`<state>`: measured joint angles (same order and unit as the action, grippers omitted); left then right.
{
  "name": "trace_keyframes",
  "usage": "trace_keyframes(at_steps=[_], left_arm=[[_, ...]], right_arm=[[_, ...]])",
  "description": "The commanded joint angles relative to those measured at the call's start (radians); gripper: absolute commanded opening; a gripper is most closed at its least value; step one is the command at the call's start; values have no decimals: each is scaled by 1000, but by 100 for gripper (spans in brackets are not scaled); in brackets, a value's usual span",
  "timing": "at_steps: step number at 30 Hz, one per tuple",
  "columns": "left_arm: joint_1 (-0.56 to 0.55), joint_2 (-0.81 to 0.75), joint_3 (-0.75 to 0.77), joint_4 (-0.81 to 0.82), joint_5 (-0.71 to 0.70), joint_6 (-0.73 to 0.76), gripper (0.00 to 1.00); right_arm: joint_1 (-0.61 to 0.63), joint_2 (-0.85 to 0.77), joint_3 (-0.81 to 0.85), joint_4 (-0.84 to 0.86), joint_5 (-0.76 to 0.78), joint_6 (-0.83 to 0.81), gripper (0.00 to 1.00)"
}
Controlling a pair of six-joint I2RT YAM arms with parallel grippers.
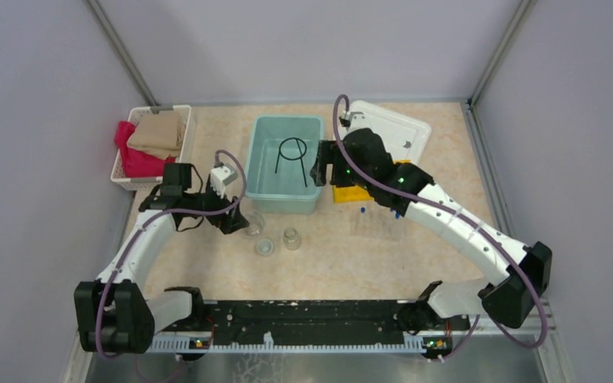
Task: Organize the chemistry lab equipment
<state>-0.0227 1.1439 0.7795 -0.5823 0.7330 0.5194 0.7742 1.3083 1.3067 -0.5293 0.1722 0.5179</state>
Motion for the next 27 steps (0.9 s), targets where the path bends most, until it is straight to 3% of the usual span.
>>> trace_keyframes(at_steps=[1,10,27], left_arm=[[-90,-28,-57,136,-53,15,94],[-138,25,-106,267,-142,-20,84],[-148,70,-140,296,-99,-25,61]], right_arm=[[-3,-100,-68,20,66,51,77],[-3,-172,-131,-6,81,98,76],[-4,-181,-158,-10,77,122,74]])
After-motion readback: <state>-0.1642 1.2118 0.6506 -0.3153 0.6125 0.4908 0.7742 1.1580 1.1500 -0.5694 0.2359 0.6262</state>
